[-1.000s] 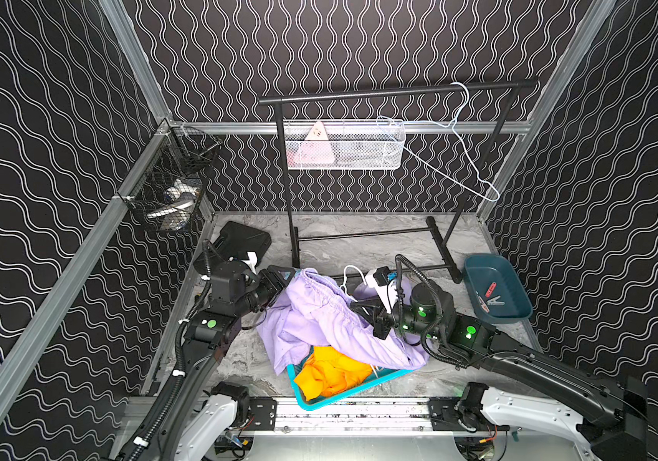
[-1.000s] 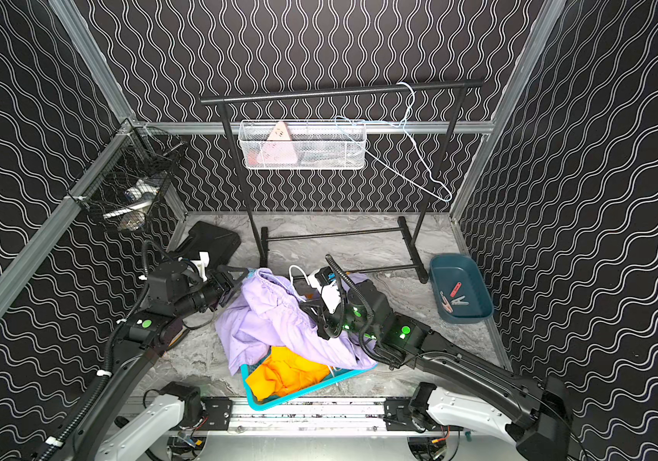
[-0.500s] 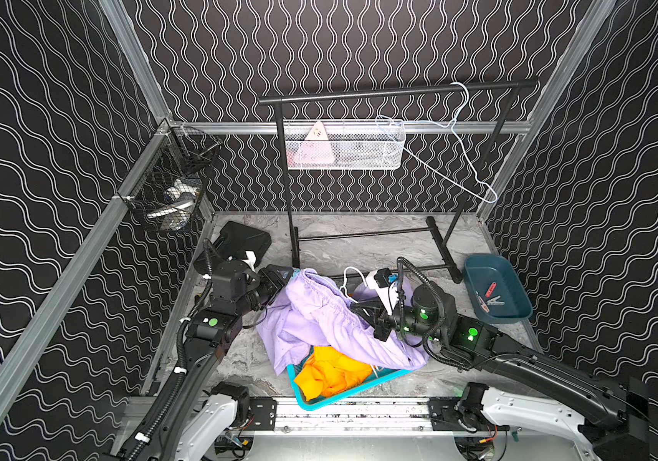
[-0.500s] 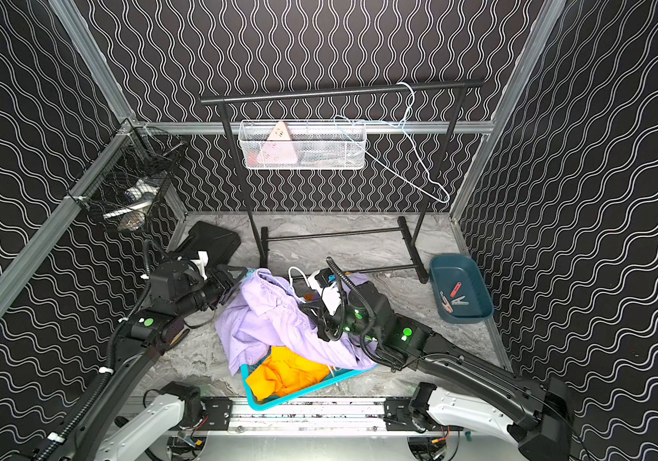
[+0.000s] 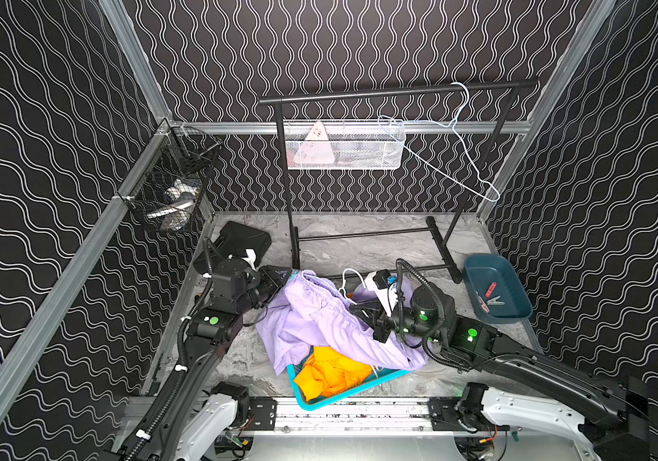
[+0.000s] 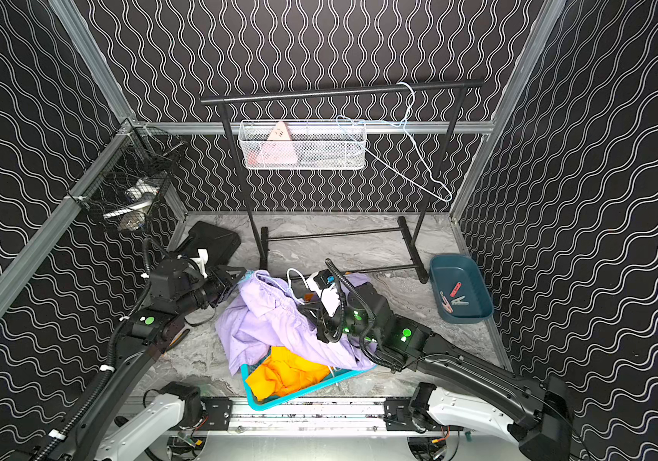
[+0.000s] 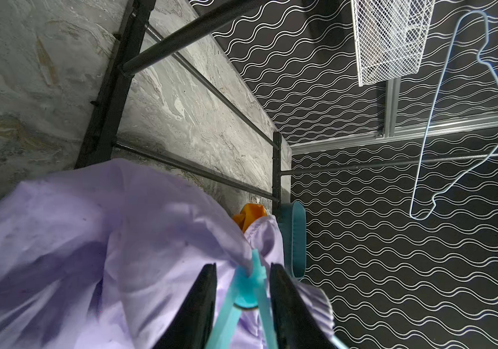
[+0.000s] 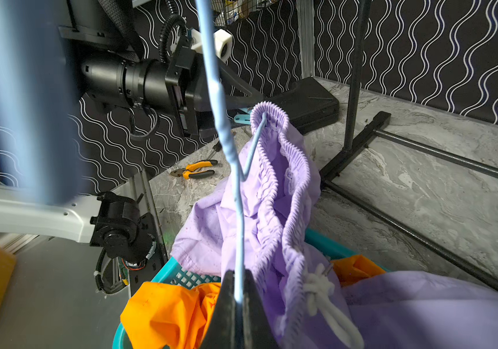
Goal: Remove the clothespins securing shorts to the hanger
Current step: Remove the clothespin from the hanger.
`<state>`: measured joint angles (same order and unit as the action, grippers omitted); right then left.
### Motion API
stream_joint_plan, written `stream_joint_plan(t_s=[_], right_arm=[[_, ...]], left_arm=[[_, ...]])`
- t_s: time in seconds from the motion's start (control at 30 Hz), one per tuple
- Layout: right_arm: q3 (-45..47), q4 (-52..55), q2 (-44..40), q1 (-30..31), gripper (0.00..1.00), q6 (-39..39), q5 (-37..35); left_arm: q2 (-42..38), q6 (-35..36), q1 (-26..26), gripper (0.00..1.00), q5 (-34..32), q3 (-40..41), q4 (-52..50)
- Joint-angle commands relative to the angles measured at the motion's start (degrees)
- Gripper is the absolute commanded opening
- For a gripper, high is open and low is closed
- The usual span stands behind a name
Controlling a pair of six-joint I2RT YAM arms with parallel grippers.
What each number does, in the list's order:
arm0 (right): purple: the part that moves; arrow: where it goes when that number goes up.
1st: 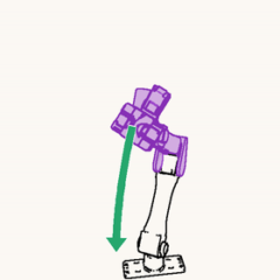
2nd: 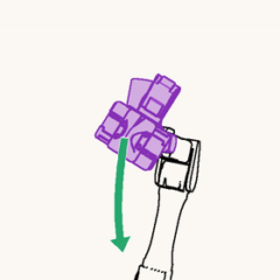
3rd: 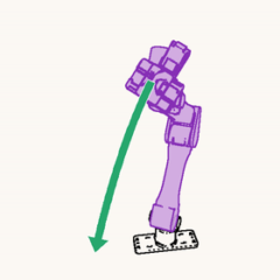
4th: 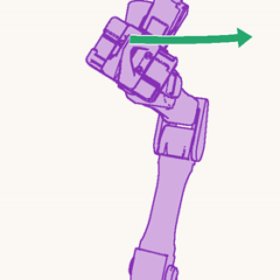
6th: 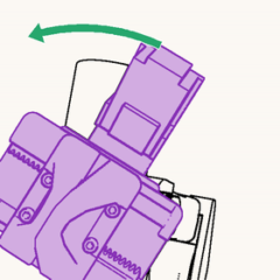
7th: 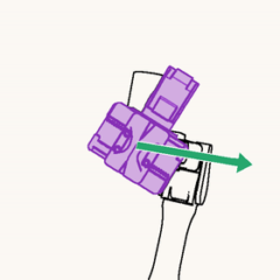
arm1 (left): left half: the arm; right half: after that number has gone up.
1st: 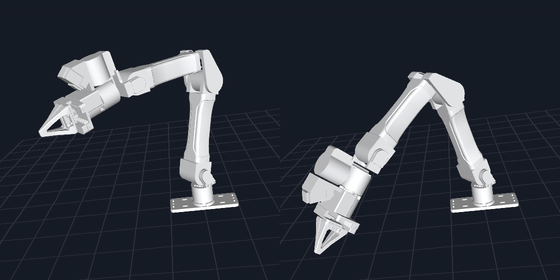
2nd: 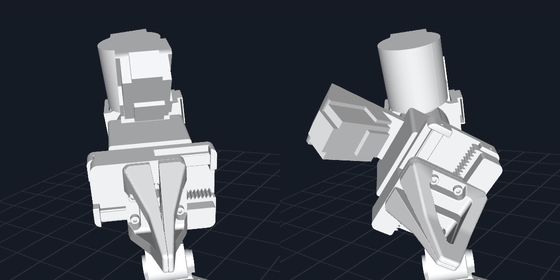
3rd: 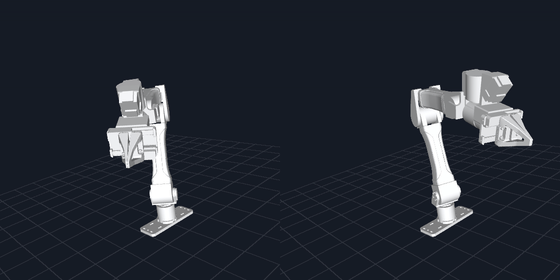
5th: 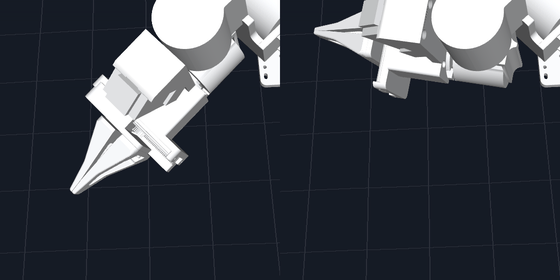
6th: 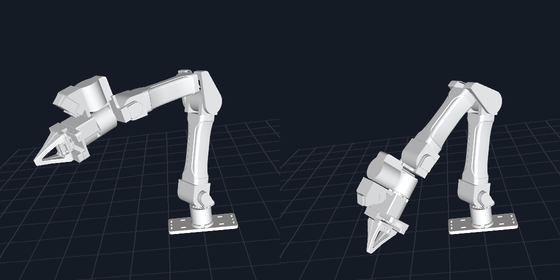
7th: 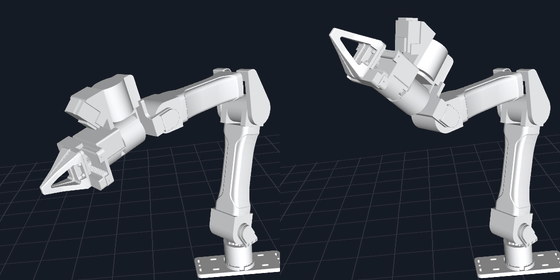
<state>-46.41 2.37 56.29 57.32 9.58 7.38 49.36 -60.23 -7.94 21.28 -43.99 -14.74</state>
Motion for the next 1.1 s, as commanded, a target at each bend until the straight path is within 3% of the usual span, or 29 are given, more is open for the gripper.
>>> stream_joint_plan(t_s=[0.0,0.1,0.37,0.8,1.07], right_arm=[[-0.1,-2.7,0.1,0.1,0.0,-0.4,-1.3],[0.0,-3.0,0.1,0.1,0.0,-0.2,-1.9],[0.2,-2.8,0.1,0.1,0.0,0.2,-2.9],[1.3,1.1,-0.2,0.0,0.0,1.0,-9.9],[5.1,-3.1,3.5,-1.5,0.0,7.1,-2.8]], left_arm=[[-0.4,-0.8,-0.1,0.34,0.1,0.2,2.4],[-0.4,-0.8,-0.1,0.18,0.6,0.6,2.8],[-1.3,-0.4,-0.1,0.04,0.2,0.7,2.2],[-3.4,5.4,0.0,0.05,-3.8,-4.7,-5.6],[-3.5,6.3,0.0,0.06,-1.3,-6.5,-4.5]])
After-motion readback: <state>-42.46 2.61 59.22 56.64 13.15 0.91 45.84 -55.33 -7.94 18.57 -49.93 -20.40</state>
